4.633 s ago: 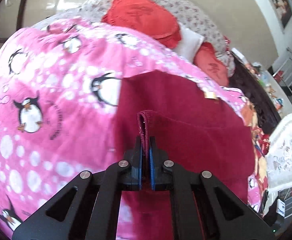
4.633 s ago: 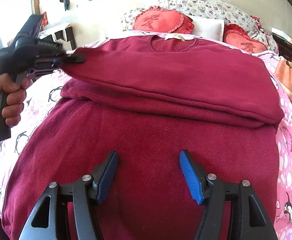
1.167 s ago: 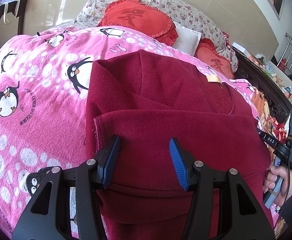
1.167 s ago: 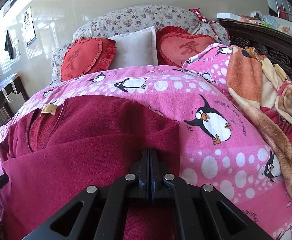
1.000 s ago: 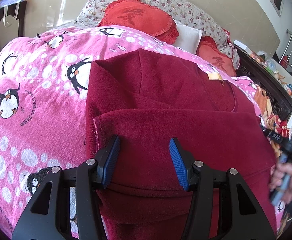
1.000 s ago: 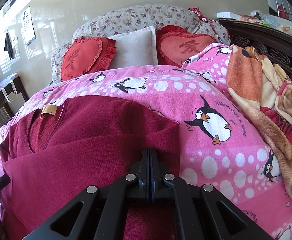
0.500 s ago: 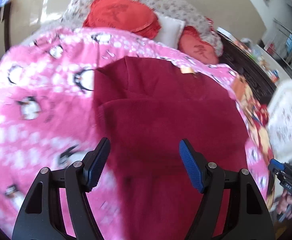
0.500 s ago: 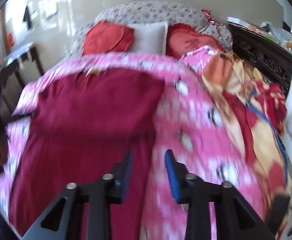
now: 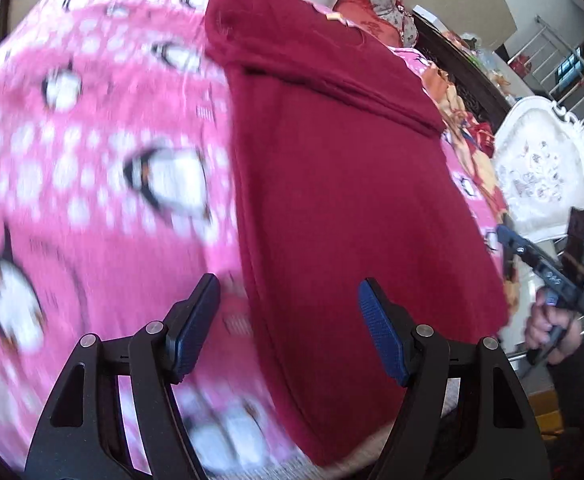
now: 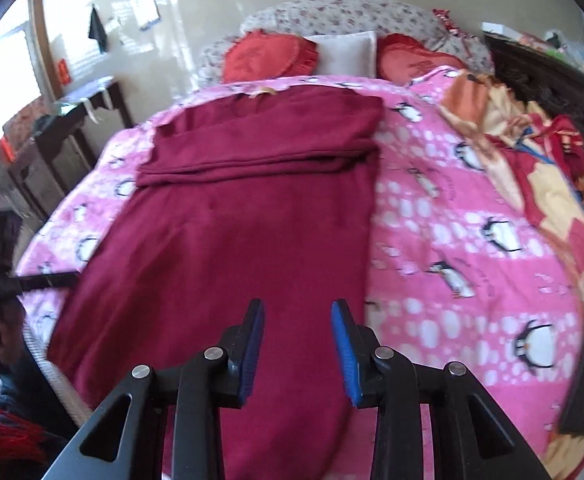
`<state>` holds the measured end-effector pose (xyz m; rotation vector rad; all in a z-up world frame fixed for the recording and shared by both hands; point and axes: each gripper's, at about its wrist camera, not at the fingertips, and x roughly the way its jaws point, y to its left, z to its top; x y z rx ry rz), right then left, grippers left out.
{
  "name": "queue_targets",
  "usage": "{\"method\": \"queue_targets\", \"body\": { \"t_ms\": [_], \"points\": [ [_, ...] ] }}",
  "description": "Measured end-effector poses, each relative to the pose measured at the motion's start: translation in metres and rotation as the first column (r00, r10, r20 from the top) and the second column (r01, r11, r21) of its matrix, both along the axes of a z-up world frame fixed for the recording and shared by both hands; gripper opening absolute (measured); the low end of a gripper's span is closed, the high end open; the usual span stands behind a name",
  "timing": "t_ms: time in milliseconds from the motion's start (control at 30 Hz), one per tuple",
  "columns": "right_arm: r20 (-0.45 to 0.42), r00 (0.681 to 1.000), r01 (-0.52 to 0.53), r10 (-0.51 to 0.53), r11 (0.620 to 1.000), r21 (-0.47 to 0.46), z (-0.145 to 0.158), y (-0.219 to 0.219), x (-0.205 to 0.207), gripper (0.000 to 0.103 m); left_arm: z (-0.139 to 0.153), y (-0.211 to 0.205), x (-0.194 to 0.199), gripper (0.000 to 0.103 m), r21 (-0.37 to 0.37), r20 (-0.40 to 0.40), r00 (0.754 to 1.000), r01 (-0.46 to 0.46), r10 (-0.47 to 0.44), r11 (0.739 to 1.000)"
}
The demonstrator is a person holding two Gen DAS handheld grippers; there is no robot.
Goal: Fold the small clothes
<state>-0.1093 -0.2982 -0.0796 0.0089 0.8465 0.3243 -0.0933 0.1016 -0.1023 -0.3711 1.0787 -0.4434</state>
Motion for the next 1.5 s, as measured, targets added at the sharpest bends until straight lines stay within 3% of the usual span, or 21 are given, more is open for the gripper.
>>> {"method": "queue_targets", "body": {
  "t_ms": [133,300,333,467,600,667,900,1100,1267,1400,1500],
  "points": [
    [-0.011,1.0,-0.027,0.027,0.999,-0.031,-0.011,0.011,-0.007,0.033,-0.009,0.001,-0.019,0.076,-0.19,-0.059,0.998,0.018,-0.03,0.982],
    [-0.028,0.999,-0.036,0.035,0.999,-0.026,-0.022,0.014,-0.011,0.033,-0.013,0.002,-0.025,0.076,-0.357,-0.11,0.99,0.044,-0.089,0.933],
    [-0.025,0.999,-0.044,0.043,0.999,-0.032,-0.022,0.016,-0.012,0.033,-0.01,-0.001,-0.025,0.076,-0.361,-0.112,0.988,0.056,-0.103,0.931],
    [-0.022,0.998,-0.053,0.053,0.998,-0.043,-0.022,0.018,-0.014,0.033,-0.002,-0.006,-0.028,0.07,-0.279,-0.08,0.994,0.046,-0.071,0.959],
    [-0.028,1.0,-0.013,0.012,1.0,-0.025,-0.013,0.003,-0.027,0.033,-0.004,-0.004,-0.025,0.051,-0.255,-0.087,0.996,-0.022,0.0,0.967],
    [-0.043,0.999,0.016,-0.016,1.0,-0.005,-0.012,-0.008,-0.04,0.033,-0.006,-0.001,-0.026,0.048,-0.248,-0.082,0.996,-0.04,0.02,0.968],
    [-0.138,0.987,0.097,-0.086,0.993,0.074,-0.03,-0.033,-0.083,0.034,-0.016,0.001,-0.029,0.01,-0.168,-0.085,0.994,-0.087,0.073,0.982],
    [-0.167,0.981,0.126,-0.098,0.978,0.169,-0.039,-0.04,-0.088,0.034,-0.015,0.004,-0.034,0.01,-0.151,-0.068,0.995,-0.077,0.067,0.986],
    [-0.224,0.973,0.13,-0.048,0.92,0.369,-0.044,-0.05,-0.089,0.041,-0.016,0.002,-0.034,0.01,-0.154,-0.066,0.995,-0.084,0.074,0.985],
    [-0.175,0.981,0.149,-0.087,0.912,0.382,-0.038,-0.052,-0.093,0.041,-0.014,0.0,-0.033,0.01,-0.144,-0.062,0.995,-0.083,0.075,0.986],
    [-0.15,0.988,0.094,-0.041,0.924,0.371,-0.031,-0.043,-0.093,0.033,-0.012,-0.006,-0.032,0.01,-0.13,-0.054,0.996,-0.077,0.071,0.988]
  ]
}}
